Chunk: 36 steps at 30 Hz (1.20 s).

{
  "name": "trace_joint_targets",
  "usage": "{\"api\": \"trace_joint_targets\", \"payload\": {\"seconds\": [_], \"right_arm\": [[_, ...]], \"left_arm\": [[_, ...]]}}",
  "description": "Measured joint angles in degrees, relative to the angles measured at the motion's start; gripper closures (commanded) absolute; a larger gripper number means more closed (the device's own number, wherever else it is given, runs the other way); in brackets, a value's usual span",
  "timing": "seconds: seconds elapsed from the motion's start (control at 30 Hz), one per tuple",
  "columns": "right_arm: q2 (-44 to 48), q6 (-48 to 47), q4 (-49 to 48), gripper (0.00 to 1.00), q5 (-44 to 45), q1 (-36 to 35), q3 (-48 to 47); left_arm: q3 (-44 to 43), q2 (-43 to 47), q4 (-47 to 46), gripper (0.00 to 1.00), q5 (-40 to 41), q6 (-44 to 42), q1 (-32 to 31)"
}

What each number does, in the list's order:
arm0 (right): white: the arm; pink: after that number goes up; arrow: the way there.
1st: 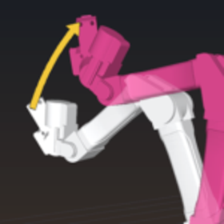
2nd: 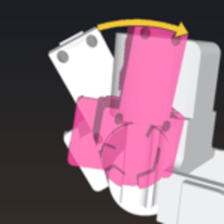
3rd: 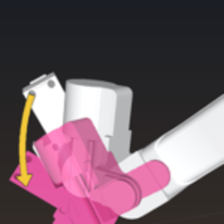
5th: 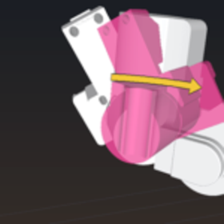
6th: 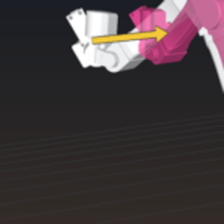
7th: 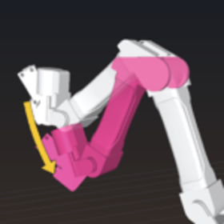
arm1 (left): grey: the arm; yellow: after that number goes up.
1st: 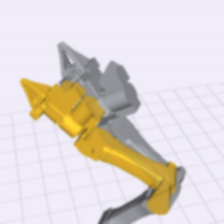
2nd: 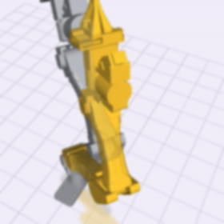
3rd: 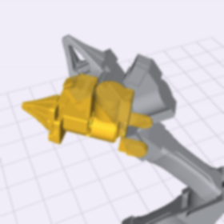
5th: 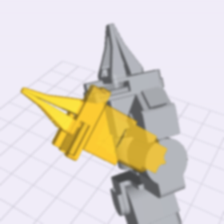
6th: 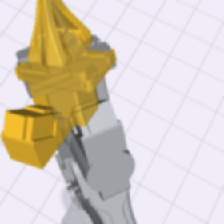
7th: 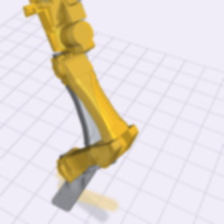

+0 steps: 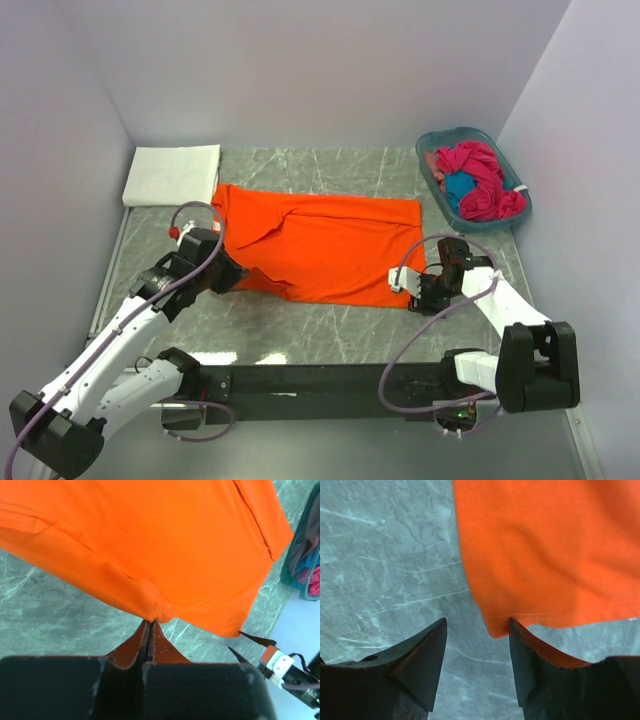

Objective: Fold and stack the t-shirts
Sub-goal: Fold the tshirt

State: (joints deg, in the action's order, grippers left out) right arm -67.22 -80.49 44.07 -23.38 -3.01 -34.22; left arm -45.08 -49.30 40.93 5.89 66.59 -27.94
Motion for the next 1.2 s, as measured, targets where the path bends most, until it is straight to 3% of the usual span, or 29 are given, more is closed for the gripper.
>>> {"api": "trace_joint_targets", "payload": {"seconds": [0.37,0.57,0.7,0.97,1.2], "right_arm": [[-7.7,-0.9,-1.7,0.46,-0.1,0.0,-2.0],[-10.2,-0.6,-1.9,0.58,-0.5,0.0,-3.7],[-10.8,-0.1,-2.6,0.76,-0.9,0.0,-4.0],[-11.9,0.2,-1.2,1.0,-0.9,0.2,-5.5],[-12.9,-0.4,6.0,1.0,-3.4,2.2,-12.7]], "left_arm": [[-0.1,0.5,-0.9,1.0,0.0,-1.6,1.4],[-0.1,0.5,-1.2,1.0,-0.5,-2.3,2.7],[-0.1,0.5,-1.3,1.0,-0.9,-2.6,4.0],[-0.8,0.2,-2.1,1.0,-2.5,-4.5,7.4],[-2.0,-3.5,-6.2,1.0,-5.7,-7.7,10.6]]}}
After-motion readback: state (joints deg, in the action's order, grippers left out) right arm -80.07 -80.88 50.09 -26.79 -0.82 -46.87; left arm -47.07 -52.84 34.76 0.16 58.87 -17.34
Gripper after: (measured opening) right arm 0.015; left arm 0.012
